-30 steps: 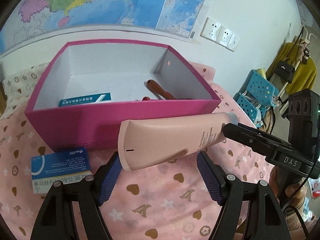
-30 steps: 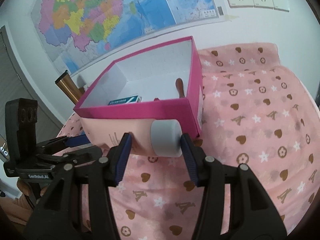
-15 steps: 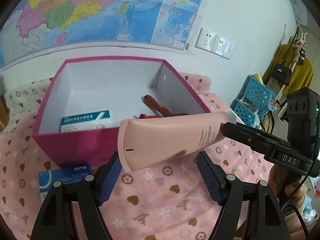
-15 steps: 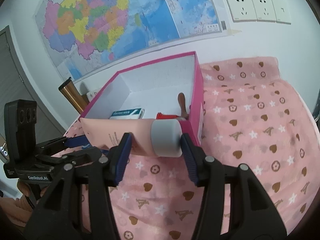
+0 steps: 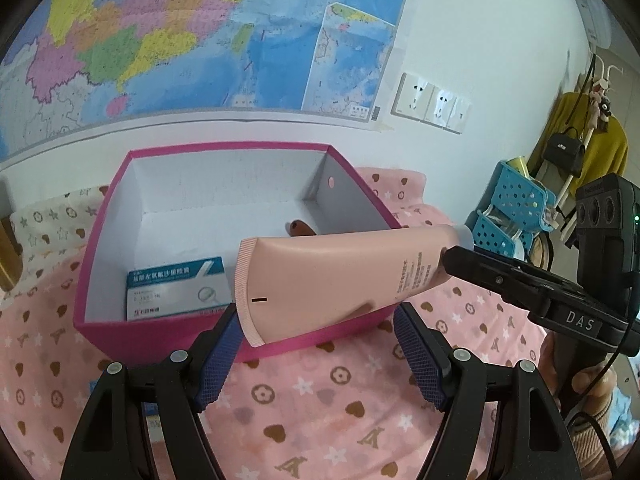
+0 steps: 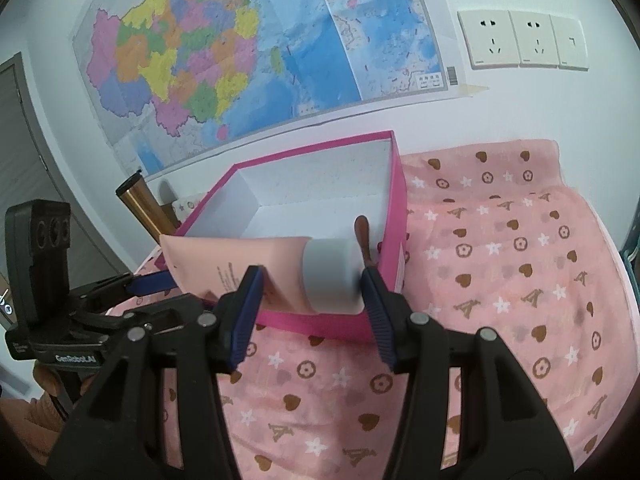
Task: Organize rigid objects
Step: 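Lift the pink bottle with the right gripper toward the magenta box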
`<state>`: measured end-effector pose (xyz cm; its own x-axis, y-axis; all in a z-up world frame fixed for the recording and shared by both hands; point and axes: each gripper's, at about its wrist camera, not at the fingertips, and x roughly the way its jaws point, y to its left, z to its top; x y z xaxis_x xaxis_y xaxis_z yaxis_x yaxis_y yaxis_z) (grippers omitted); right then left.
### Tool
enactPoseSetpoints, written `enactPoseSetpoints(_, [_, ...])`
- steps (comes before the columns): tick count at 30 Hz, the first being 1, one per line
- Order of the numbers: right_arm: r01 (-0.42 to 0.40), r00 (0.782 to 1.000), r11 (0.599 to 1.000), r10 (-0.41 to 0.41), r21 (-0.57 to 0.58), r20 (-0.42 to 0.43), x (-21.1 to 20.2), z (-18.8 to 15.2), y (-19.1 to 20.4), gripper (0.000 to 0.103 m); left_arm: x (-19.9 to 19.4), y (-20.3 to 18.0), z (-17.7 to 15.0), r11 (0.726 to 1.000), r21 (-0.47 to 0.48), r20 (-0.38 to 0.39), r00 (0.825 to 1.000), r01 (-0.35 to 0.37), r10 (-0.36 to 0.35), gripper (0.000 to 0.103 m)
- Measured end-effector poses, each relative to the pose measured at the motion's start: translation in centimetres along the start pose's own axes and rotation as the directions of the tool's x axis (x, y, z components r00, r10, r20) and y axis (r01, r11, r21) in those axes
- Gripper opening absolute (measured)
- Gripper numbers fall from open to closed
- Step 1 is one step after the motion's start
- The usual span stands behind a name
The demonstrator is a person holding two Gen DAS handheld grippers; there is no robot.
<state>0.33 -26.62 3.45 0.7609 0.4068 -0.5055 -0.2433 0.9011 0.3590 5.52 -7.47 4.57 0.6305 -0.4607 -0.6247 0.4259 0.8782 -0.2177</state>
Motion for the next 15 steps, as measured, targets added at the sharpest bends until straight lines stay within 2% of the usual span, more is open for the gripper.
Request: enactPoseSetpoints(15, [0.021,1.000,1.000,-0.021,-0.016,-0.009,1.9,2.0,-0.5,0.054,2.1,0.9,2.0,1.000,-0.014,-0.005,1.000,-0.025,0.025,0.077])
